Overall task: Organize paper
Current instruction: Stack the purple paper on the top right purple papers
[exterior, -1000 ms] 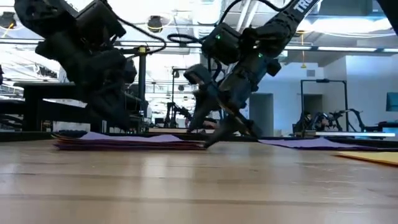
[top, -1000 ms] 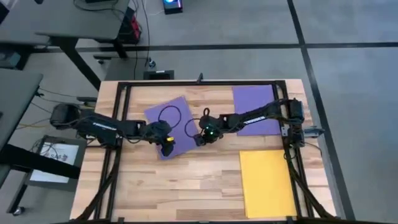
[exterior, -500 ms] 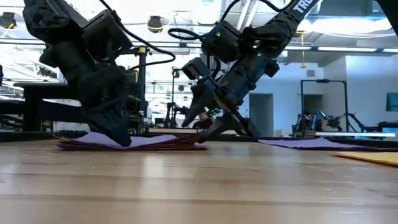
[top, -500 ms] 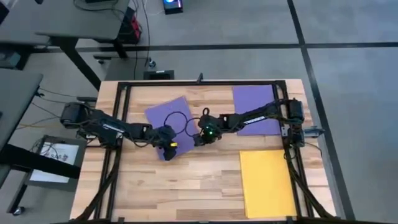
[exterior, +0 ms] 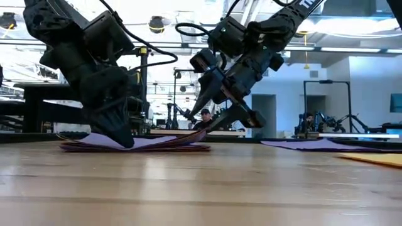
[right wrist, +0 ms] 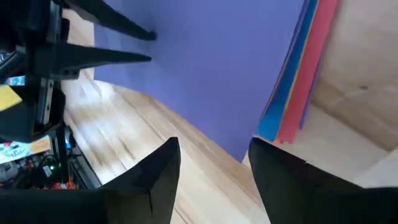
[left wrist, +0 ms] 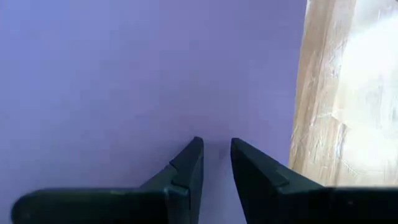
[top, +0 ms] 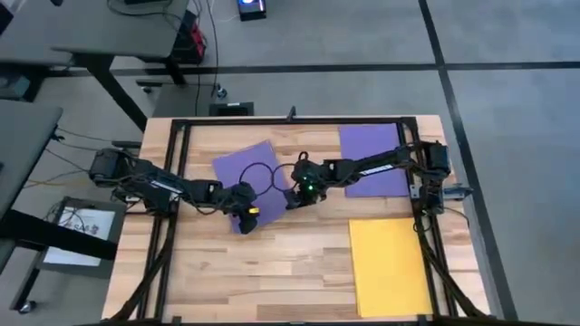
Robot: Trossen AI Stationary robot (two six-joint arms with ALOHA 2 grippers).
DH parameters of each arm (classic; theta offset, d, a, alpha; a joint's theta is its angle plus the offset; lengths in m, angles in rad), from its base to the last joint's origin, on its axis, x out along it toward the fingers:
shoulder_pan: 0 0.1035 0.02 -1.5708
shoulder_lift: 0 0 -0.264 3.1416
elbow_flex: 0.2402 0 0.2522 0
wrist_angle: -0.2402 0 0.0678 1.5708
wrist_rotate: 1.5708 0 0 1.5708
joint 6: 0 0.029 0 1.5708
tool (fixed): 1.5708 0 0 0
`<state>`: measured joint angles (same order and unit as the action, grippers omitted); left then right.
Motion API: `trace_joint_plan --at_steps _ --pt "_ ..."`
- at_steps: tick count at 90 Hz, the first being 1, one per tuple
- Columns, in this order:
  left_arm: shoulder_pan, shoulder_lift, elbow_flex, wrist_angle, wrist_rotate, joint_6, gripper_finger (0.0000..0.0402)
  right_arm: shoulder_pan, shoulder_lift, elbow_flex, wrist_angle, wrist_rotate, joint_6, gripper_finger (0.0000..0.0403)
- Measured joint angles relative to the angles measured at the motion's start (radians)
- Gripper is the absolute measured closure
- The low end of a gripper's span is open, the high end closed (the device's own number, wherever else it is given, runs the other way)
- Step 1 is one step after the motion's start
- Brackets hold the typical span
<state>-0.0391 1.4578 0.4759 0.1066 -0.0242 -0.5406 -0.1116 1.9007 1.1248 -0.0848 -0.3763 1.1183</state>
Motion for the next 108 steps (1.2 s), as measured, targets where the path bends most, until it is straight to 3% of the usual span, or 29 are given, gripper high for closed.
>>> trace_joint_plan --at_steps 59,85,108 --pt "0.0 0.001 -0.001 0.001 0.0 0.005 0.0335 0.036 0.001 0.0 -0.042 0.02 0.027 0.0223" --pt "0.0 0.001 -0.001 0.019 0.0 0.003 0.0335 0.118 0.001 0.0 -0.038 0.246 0.2 0.0223" --pt "0.0 0.001 -0.001 0.019 0.0 0.008 0.0335 0.119 0.022 0.001 -0.021 0.277 0.234 0.0223"
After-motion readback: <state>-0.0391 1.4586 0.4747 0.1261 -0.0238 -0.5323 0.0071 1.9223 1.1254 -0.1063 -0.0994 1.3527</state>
